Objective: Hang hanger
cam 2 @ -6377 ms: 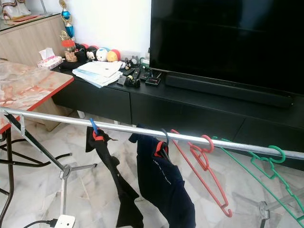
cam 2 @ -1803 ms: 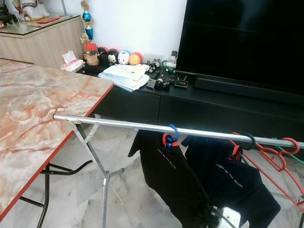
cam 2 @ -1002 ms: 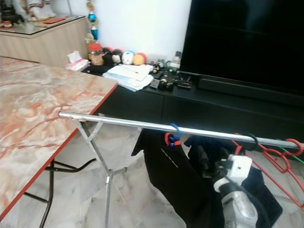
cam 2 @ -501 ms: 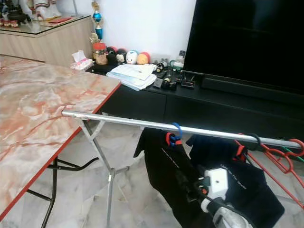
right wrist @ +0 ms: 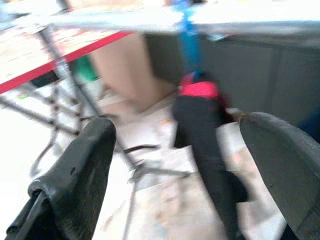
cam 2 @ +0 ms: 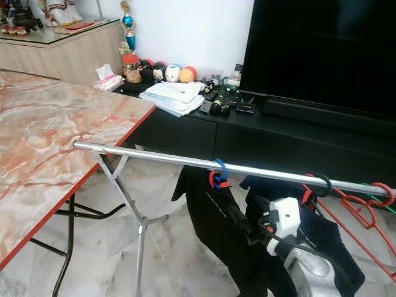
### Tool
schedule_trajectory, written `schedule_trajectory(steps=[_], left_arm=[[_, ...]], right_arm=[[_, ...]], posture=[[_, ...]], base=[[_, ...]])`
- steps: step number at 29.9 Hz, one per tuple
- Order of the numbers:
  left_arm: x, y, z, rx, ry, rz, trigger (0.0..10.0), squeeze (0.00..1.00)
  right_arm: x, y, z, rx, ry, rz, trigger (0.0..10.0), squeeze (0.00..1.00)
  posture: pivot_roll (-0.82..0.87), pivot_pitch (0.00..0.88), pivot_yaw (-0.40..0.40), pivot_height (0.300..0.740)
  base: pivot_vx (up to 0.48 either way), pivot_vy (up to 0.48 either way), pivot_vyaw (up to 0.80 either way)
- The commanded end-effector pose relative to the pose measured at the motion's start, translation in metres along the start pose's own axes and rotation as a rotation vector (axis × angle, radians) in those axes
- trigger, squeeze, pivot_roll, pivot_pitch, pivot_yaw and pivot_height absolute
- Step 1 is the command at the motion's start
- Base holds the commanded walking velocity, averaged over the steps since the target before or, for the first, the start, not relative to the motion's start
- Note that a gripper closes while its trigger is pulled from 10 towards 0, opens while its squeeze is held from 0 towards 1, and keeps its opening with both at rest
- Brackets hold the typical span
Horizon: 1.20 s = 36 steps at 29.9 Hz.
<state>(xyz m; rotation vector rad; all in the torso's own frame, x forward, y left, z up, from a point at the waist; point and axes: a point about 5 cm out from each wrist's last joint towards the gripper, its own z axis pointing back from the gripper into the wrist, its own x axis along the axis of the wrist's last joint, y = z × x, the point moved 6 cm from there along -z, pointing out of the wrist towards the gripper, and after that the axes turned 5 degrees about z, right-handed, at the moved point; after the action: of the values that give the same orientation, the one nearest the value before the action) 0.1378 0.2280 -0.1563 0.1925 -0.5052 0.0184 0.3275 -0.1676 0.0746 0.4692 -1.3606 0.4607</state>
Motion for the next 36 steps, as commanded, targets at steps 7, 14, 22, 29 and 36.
schedule_trajectory(steps=[7, 14, 22, 29, 36], left_arm=[[-0.001, 0.003, 0.0, 0.003, 0.009, 0.017, 10.0, 0.0], [-0.001, 0.002, 0.0, 0.002, 0.009, 0.026, 10.0, 0.0], [-0.003, 0.002, 0.0, 0.004, 0.017, 0.028, 10.0, 0.0], [-0.004, 0.004, 0.0, 0.01, 0.016, 0.041, 10.0, 0.0], [-0.006, 0.005, 0.001, 0.014, 0.021, 0.047, 10.0, 0.0]], right_arm=[[-0.012, 0.002, -0.003, 0.033, 0.078, 0.041, 10.0, 0.0], [-0.014, -0.022, -0.015, -0.108, 0.109, 0.106, 10.0, 0.0], [-0.028, -0.012, -0.041, -0.035, 0.179, 0.115, 10.0, 0.0], [-0.029, -0.033, -0.056, -0.171, 0.274, 0.255, 10.0, 0.0], [-0.021, -0.042, -0.06, -0.23, 0.265, 0.25, 10.0, 0.0]], posture=[[0.08, 0.0, 0.032, 0.74], [0.1, 0.0, 0.026, 0.74], [0.12, 0.0, 0.028, 0.74], [0.17, 0.0, 0.022, 0.74], [0.18, 0.0, 0.018, 0.74]], base=[[0.0, -0.075, 0.0], [0.0, 0.0, 0.0], [0.0, 0.0, 0.0], [0.0, 0.0, 0.0], [0.0, 0.0, 0.0]])
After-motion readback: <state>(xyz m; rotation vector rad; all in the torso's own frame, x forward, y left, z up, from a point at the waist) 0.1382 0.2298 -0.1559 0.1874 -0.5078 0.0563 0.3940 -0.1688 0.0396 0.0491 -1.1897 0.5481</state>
